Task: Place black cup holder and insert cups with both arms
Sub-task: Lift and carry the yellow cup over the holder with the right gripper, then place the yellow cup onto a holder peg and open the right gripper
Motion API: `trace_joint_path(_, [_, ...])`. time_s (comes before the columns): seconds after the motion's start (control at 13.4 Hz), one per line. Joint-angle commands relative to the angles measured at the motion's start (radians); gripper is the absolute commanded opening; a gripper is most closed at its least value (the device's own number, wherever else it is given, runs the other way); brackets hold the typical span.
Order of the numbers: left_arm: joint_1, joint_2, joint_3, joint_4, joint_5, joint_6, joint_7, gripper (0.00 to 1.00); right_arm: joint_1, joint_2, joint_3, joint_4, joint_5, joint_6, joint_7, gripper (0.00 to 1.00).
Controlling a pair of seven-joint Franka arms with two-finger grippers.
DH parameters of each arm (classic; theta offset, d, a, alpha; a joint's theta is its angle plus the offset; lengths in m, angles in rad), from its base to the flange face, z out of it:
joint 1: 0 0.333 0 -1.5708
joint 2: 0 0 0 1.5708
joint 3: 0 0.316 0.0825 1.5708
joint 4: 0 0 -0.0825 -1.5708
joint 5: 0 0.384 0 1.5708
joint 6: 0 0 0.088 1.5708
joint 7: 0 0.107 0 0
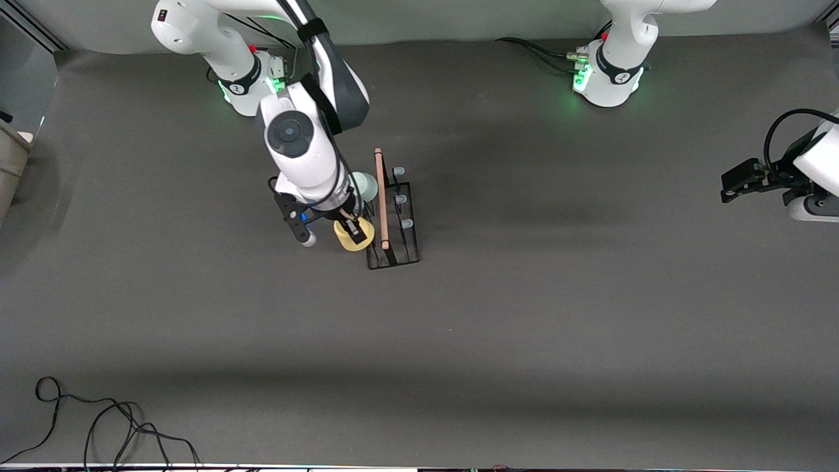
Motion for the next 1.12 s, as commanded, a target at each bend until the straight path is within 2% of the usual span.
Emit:
trace_joint_path(0.0, [-0.009, 0.001, 0.003, 0.013, 0.011, -0.029, 0.004, 1.00, 0.023, 0.070, -0.008, 0.005, 0.037, 0.054, 0.024, 0.00])
trace_joint_path(0.22, [-0.010, 0.001, 0.003, 0.014, 0.011, -0.030, 0.002, 1.00, 0.019, 0.096, -0.006, 0.010, 0.048, 0.060, 0.012, 0.00])
trace_joint_path(0.3, [-0.010, 0.001, 0.003, 0.014, 0.011, -0.030, 0.004, 1.00, 0.017, 0.096, -0.008, 0.011, 0.069, 0.059, 0.001, 0.15])
trace_joint_path(0.37, [-0.009, 0.003, 0.003, 0.014, 0.011, -0.027, 0.004, 1.00, 0.008, 0.096, -0.008, 0.023, 0.074, 0.050, 0.002, 0.96])
trace_joint_path(0.45, [-0.007, 0.003, 0.003, 0.013, 0.011, -0.027, 0.005, 1.00, 0.005, 0.092, -0.008, 0.042, 0.074, 0.030, 0.002, 1.00])
trace_joint_path(0.67, [-0.007, 0.003, 0.003, 0.014, 0.011, -0.027, 0.007, 1.00, -0.001, 0.077, -0.034, 0.150, 0.072, -0.141, 0.002, 1.00])
trace_joint_path(0.89, [-0.012, 0.003, 0.003, 0.014, 0.011, -0.029, 0.004, 1.00, -0.003, 0.029, -0.097, 0.305, 0.059, -0.408, -0.037, 1.00])
trace_joint_path(1.04, [-0.012, 0.003, 0.003, 0.014, 0.011, -0.029, 0.004, 1.00, -0.001, -0.044, -0.153, 0.345, 0.057, -0.540, -0.137, 1.00])
